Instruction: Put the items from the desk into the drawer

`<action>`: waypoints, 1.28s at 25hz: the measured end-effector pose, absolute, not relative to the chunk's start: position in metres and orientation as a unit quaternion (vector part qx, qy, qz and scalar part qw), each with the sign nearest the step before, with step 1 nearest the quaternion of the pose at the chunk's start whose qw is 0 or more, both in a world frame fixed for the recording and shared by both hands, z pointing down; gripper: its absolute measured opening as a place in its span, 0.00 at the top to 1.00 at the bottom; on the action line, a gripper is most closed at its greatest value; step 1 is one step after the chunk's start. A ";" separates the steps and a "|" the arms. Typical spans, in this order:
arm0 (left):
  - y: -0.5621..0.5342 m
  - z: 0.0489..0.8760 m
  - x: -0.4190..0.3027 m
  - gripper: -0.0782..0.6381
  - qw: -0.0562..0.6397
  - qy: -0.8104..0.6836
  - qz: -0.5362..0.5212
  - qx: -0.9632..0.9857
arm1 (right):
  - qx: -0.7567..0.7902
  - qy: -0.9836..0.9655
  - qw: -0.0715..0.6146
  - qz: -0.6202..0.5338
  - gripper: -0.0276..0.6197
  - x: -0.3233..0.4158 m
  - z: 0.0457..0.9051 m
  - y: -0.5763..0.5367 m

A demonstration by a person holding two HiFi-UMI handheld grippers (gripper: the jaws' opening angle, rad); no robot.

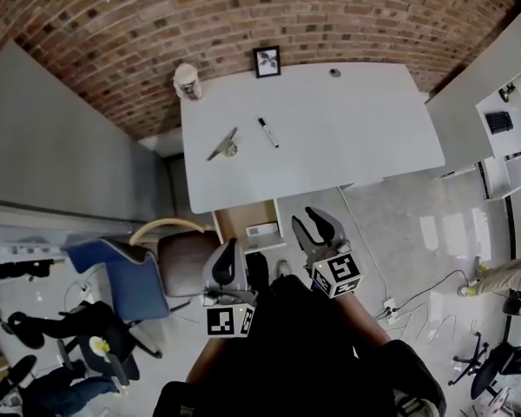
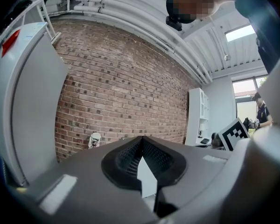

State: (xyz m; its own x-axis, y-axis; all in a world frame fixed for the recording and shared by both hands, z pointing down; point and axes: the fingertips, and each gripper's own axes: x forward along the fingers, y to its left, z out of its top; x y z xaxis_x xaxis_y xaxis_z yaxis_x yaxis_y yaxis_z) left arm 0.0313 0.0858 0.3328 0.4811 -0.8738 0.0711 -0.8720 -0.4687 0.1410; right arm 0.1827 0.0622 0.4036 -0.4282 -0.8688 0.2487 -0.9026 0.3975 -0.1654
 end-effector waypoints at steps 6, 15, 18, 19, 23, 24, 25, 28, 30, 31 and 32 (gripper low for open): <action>0.042 0.333 0.037 0.86 0.078 -0.492 -0.008 0.867 | 0.542 -0.823 0.078 0.152 0.73 0.185 0.423 0.012; -0.030 0.338 0.028 0.86 0.092 -0.494 -0.010 0.865 | 0.539 -0.817 0.110 0.172 0.73 0.181 0.453 -0.071; -0.047 0.344 0.026 0.86 0.097 -0.493 -0.004 0.865 | 0.538 -0.814 0.123 0.179 0.73 0.182 0.466 -0.092; -0.052 0.345 0.025 0.86 0.099 -0.493 -0.004 0.864 | 0.538 -0.813 0.127 0.183 0.73 0.182 0.471 -0.099; -0.069 0.351 0.024 0.86 0.110 -0.493 0.002 0.863 | 0.536 -0.809 0.144 0.195 0.73 0.183 0.488 -0.123; -0.073 0.353 0.024 0.86 0.112 -0.493 0.003 0.863 | 0.536 -0.807 0.149 0.199 0.73 0.184 0.493 -0.129; -0.077 0.355 0.024 0.86 0.114 -0.493 0.003 0.863 | 0.535 -0.806 0.154 0.202 0.73 0.185 0.499 -0.134; -0.087 0.361 0.025 0.86 0.121 -0.491 0.006 0.863 | 0.531 -0.802 0.169 0.216 0.73 0.186 0.516 -0.148; -0.093 0.363 0.026 0.86 0.125 -0.490 0.007 0.863 | 0.529 -0.798 0.180 0.225 0.73 0.187 0.528 -0.156; -0.096 0.364 0.025 0.86 0.128 -0.490 0.007 0.862 | 0.528 -0.796 0.184 0.229 0.73 0.187 0.533 -0.160; -0.099 0.365 0.025 0.86 0.130 -0.490 0.005 0.862 | 0.528 -0.794 0.190 0.233 0.73 0.187 0.539 -0.164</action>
